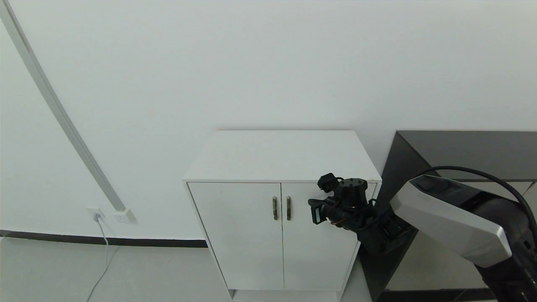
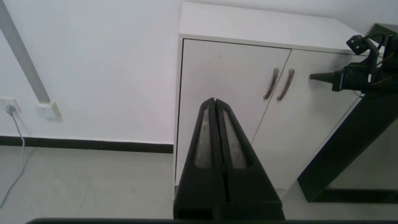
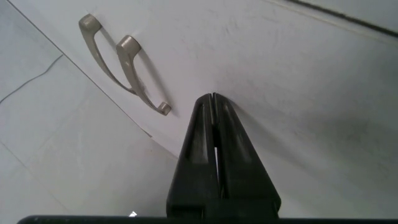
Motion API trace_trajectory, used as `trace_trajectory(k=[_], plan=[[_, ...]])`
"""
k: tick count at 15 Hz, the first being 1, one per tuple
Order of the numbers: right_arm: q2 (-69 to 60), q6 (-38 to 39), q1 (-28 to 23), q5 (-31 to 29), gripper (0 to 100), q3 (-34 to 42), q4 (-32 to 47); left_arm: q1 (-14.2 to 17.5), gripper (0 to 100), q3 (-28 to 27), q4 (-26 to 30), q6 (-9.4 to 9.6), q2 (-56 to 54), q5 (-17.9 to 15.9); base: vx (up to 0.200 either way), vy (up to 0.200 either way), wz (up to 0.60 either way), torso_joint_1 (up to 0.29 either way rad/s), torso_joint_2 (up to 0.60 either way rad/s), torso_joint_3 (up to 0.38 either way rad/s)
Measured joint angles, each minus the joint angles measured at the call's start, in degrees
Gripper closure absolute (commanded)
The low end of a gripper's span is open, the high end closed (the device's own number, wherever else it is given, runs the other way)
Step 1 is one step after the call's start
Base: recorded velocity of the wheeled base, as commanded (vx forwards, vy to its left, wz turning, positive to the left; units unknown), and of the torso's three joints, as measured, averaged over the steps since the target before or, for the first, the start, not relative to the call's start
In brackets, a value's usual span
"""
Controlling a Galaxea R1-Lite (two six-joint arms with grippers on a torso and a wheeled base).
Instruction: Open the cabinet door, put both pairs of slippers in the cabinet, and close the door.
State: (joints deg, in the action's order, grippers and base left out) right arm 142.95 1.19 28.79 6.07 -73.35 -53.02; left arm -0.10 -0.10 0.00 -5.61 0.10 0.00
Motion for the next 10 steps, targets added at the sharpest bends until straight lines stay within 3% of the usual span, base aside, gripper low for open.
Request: trace_trajectory(k=[6,10], plan=[[0.3,0.0,-0.3,-1.5,100,-1.3,1.0,0.0,100,0.0,0.0,0.02,0.0,0.0,0.0,0.0,0.0,0.0,0.0,0.0],[-2.3,-0.1,-0.4,-1.8,100,3.6,-1.3,0.0,100,0.0,0.0,0.0,0.0,0.0,0.0,0.0,0.0,0.0,0.0,0.0]])
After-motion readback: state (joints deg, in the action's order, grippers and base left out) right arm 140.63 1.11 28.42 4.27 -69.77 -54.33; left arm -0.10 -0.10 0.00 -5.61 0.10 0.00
